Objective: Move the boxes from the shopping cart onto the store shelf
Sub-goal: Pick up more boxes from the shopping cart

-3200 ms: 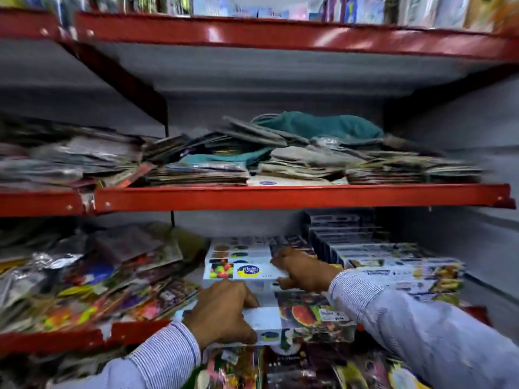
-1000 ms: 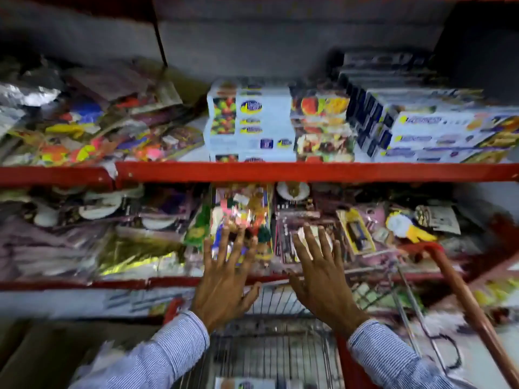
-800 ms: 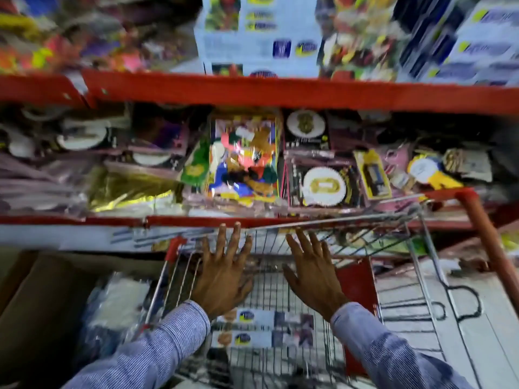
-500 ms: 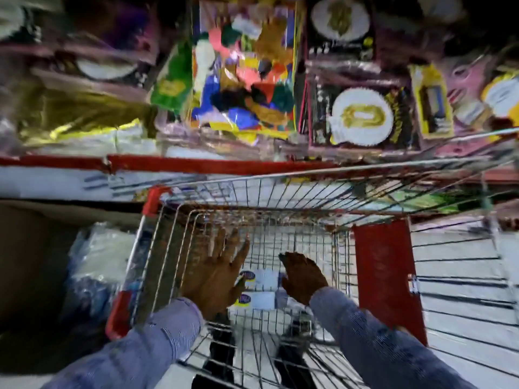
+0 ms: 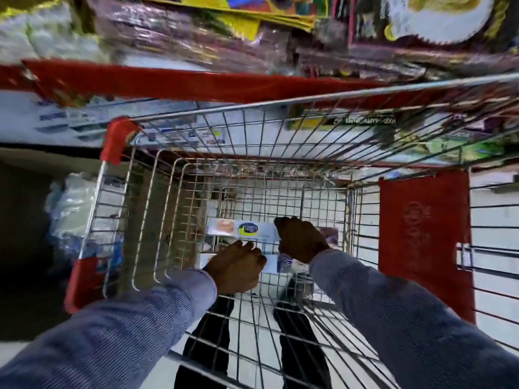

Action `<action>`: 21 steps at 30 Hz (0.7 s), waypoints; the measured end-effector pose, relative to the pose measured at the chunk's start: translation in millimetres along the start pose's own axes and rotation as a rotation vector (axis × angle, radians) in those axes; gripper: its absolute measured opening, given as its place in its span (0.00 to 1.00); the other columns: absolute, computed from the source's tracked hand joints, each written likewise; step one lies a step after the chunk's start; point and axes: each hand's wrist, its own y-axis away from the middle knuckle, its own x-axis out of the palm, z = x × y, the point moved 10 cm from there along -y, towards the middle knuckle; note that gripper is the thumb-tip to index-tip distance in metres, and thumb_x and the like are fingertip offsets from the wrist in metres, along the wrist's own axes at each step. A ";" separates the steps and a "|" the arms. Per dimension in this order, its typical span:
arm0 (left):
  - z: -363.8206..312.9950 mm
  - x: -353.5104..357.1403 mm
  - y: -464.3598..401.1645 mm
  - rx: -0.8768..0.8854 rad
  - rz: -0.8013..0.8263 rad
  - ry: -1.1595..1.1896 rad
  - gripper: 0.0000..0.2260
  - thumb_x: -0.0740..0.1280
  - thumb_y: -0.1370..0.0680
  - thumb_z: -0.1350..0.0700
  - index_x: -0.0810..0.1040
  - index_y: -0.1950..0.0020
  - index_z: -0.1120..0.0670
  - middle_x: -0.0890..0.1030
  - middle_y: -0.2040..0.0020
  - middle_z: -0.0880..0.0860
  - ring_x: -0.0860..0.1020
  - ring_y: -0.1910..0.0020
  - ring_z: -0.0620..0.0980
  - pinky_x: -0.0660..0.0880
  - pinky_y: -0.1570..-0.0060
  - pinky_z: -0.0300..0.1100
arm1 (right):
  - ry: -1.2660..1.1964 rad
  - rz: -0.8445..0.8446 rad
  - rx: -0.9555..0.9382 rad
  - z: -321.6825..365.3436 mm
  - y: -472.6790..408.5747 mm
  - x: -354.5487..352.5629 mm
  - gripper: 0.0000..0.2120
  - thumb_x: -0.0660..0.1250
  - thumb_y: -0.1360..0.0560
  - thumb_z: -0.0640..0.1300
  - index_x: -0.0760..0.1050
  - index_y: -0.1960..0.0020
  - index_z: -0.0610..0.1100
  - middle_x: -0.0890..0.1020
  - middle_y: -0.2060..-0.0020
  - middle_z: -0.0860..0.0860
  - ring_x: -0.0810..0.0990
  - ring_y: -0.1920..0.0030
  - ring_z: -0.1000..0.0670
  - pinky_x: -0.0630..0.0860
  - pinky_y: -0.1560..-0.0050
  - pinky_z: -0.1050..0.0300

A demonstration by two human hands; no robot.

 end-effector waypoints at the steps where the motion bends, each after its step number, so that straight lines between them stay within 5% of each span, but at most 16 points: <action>1: 4.1 6.3 -5.3 -0.029 0.032 -0.054 0.17 0.66 0.23 0.53 0.74 0.39 0.63 0.79 0.45 0.63 0.77 0.46 0.64 0.72 0.48 0.55 | -0.002 -0.030 -0.010 -1.5 1.2 -6.1 0.25 0.66 0.27 0.42 0.66 0.32 0.38 0.78 0.41 0.40 0.78 0.43 0.37 0.77 0.49 0.45; 4: 7.2 11.4 -23.5 -0.065 0.019 -0.024 0.24 0.69 0.24 0.53 0.68 0.32 0.63 0.79 0.42 0.61 0.77 0.44 0.63 0.74 0.51 0.53 | 0.018 -0.107 -0.023 -6.5 7.0 -24.9 0.25 0.66 0.27 0.44 0.65 0.33 0.37 0.78 0.43 0.40 0.78 0.45 0.37 0.76 0.52 0.47; 7: 13.3 16.6 -31.2 -0.129 -0.002 0.026 0.18 0.66 0.24 0.62 0.70 0.34 0.62 0.81 0.43 0.62 0.79 0.45 0.63 0.76 0.52 0.53 | -0.016 -0.155 -0.044 -8.4 15.9 -47.2 0.27 0.66 0.28 0.47 0.65 0.33 0.38 0.79 0.43 0.40 0.79 0.45 0.38 0.75 0.52 0.49; 11: 14.8 -7.4 -17.3 -0.173 -0.065 0.126 0.18 0.70 0.27 0.62 0.74 0.38 0.61 0.81 0.44 0.62 0.79 0.44 0.63 0.77 0.48 0.54 | -0.011 -0.230 -0.117 -2.4 40.6 -93.3 0.29 0.67 0.28 0.53 0.67 0.34 0.39 0.81 0.45 0.40 0.81 0.48 0.39 0.76 0.52 0.51; 16: 4.1 -92.5 44.1 -0.140 -0.277 0.114 0.25 0.76 0.36 0.52 0.80 0.40 0.57 0.84 0.48 0.59 0.82 0.51 0.62 0.81 0.55 0.54 | -0.033 -0.326 -0.140 11.4 85.4 -182.2 0.28 0.70 0.32 0.58 0.74 0.40 0.42 0.82 0.49 0.41 0.82 0.50 0.40 0.78 0.54 0.51; 21: -18.2 -224.4 138.2 -0.231 -0.476 -0.013 0.23 0.70 0.39 0.44 0.82 0.46 0.49 0.86 0.54 0.53 0.83 0.56 0.56 0.80 0.60 0.46 | -0.009 -0.468 -0.225 39.6 151.4 -301.7 0.26 0.71 0.33 0.61 0.75 0.42 0.45 0.83 0.51 0.44 0.81 0.50 0.41 0.78 0.55 0.50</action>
